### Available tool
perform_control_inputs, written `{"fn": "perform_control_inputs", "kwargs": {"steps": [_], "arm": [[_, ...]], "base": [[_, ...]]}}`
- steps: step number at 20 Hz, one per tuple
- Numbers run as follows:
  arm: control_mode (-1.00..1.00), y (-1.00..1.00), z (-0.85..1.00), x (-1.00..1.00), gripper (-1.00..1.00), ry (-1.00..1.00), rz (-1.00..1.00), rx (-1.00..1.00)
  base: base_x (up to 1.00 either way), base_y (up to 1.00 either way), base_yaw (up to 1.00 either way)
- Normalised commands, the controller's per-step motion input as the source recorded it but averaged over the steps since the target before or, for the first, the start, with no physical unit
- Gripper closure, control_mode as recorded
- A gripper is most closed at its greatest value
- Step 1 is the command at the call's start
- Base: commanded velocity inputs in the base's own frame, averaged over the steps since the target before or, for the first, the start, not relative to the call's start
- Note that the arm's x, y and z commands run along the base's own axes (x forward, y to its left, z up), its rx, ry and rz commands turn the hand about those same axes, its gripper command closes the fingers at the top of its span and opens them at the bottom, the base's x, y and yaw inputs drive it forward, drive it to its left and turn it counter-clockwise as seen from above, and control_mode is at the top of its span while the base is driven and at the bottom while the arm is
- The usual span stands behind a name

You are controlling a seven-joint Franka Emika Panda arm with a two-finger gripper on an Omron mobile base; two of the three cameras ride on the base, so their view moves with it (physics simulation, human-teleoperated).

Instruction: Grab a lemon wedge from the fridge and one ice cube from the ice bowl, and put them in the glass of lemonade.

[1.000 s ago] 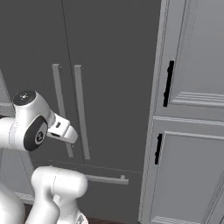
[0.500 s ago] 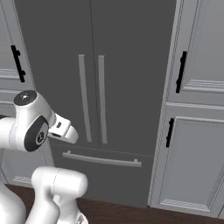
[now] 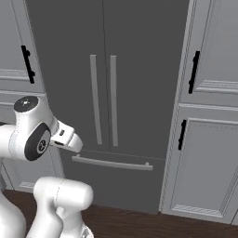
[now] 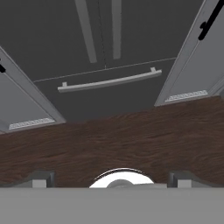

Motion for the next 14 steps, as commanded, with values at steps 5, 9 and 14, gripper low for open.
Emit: {"fn": "perform_control_inputs", "kwargs": {"steps": [5,9,14], "arm": [[1.00,0.00,0.00,0.00,-1.00,0.00,0.00,0.00],[1.00,0.00,0.00,0.00,-1.00,0.00,0.00,0.00],[-1.00,-0.01,0.00,0.02,-1.00,0.00,0.02,0.00]], "base": [[-0.04,-0.04,0.00],[0.00,-0.11,0.00],[0.00,0.00,0.00]]}}
